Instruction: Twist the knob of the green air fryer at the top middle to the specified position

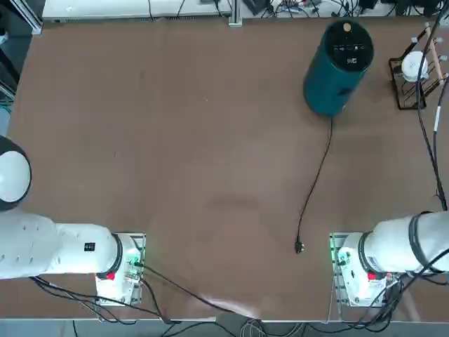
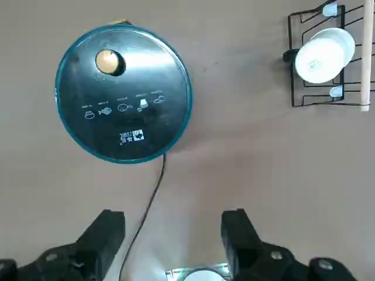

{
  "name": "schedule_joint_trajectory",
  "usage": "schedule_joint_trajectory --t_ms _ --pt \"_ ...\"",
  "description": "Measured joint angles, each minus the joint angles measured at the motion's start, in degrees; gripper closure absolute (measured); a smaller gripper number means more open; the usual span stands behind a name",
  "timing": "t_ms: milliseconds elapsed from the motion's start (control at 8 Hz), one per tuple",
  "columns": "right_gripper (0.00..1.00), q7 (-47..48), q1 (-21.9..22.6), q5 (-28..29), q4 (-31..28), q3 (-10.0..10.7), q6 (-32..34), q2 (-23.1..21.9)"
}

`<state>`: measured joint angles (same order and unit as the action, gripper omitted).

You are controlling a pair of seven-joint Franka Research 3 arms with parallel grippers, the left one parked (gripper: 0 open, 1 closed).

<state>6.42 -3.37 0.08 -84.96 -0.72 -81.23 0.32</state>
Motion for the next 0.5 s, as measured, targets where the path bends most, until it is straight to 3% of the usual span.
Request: schedule_joint_trajectory --t_ms 500 --pt "0.00 -0.02 0.00 0.00 -0.03 0.00 0.10 0.00"
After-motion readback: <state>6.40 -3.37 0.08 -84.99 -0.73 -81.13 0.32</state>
